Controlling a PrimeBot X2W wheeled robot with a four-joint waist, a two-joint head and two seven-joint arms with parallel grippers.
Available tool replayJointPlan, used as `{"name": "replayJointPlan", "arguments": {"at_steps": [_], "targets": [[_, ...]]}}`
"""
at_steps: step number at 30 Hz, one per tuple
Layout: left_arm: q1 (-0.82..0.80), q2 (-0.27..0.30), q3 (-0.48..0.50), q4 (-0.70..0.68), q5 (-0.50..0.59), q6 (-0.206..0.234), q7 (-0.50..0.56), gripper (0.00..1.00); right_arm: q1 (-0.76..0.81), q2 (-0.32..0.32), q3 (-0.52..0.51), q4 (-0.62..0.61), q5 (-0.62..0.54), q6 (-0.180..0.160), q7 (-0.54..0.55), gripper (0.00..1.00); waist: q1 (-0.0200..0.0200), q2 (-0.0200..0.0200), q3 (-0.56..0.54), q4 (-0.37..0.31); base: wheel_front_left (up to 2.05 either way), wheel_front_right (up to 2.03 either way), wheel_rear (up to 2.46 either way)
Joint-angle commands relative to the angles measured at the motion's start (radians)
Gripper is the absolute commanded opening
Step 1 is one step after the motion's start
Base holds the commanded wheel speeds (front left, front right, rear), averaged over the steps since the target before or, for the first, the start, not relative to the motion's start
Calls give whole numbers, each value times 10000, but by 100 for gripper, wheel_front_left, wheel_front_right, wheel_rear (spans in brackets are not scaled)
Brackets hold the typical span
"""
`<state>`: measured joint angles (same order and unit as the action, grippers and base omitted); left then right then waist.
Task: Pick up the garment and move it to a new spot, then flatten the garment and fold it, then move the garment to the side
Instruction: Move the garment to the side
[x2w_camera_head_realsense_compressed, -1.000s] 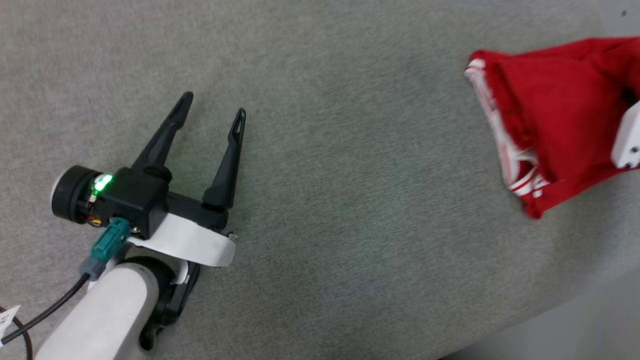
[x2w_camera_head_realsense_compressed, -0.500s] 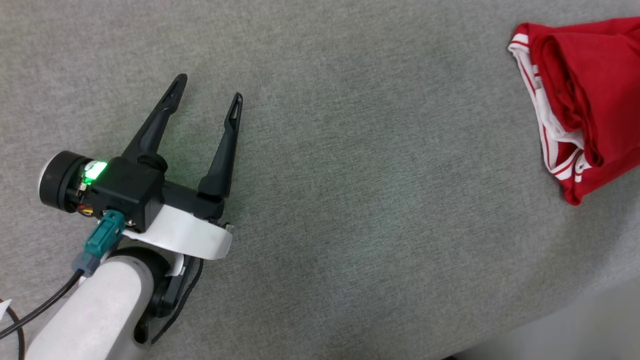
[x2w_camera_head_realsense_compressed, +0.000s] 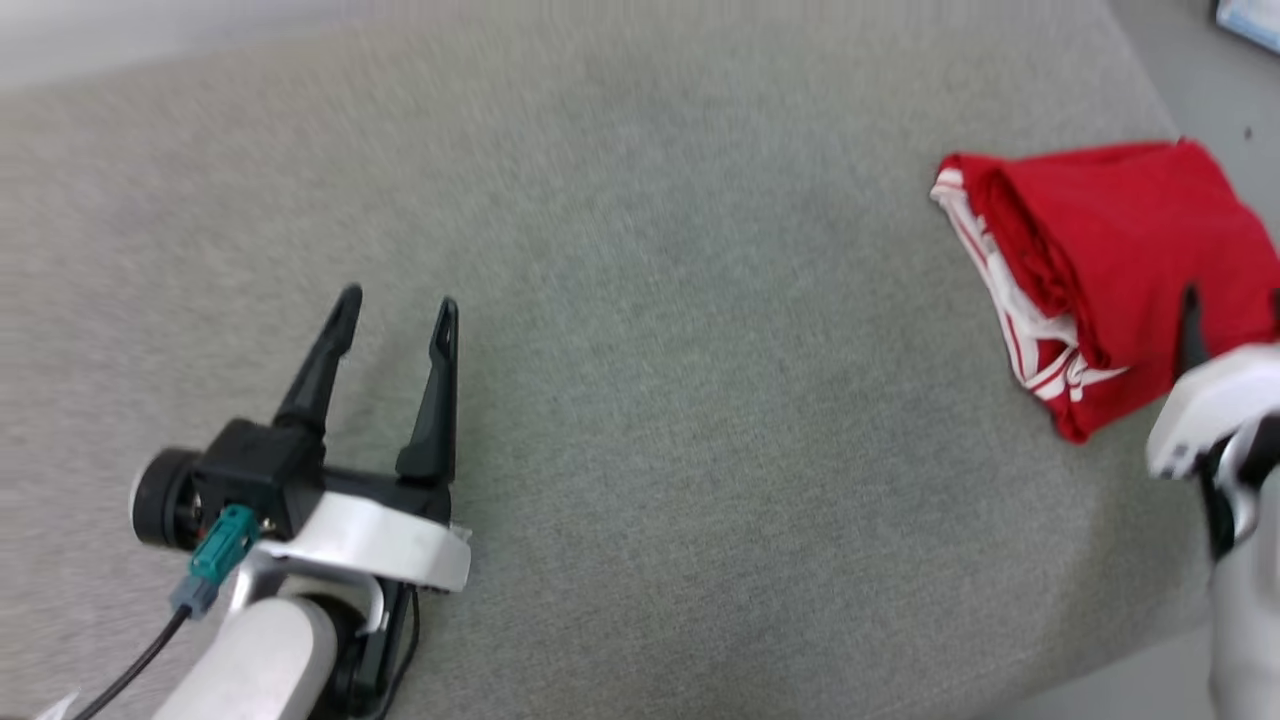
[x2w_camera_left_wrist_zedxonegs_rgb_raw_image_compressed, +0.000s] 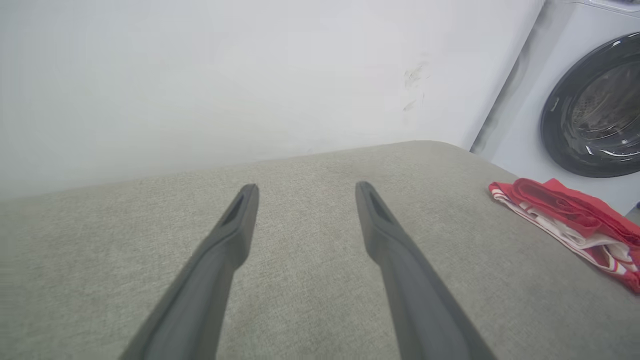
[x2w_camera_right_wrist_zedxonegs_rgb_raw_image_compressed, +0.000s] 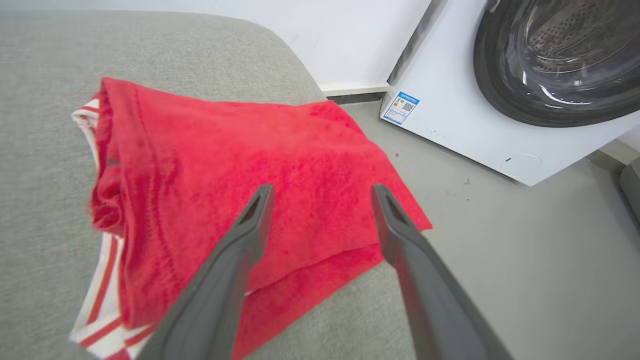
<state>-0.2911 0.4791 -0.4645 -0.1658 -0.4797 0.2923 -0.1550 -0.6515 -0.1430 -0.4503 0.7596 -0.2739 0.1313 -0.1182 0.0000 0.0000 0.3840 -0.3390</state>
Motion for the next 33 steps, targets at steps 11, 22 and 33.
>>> {"name": "replayJointPlan", "arguments": {"at_steps": [11,22,33], "targets": [[1298,-577,363,758,-774,313,-681,100,3750,874,2376,-4007,2277,-9,866,100,0,0,-2014,1342,0,0,0],[1651,-784,529,1629,-859,212,-966,100,5449,929,3864,-7293,3473,-9,1531,100,0,0,-2549,2936,0,0,0],[2140,-653,640,2065,-785,-68,-1058,100,6394,931,4029,-8520,3405,-9,1872,100,0,0,-3380,3364,0,0,0]]}}
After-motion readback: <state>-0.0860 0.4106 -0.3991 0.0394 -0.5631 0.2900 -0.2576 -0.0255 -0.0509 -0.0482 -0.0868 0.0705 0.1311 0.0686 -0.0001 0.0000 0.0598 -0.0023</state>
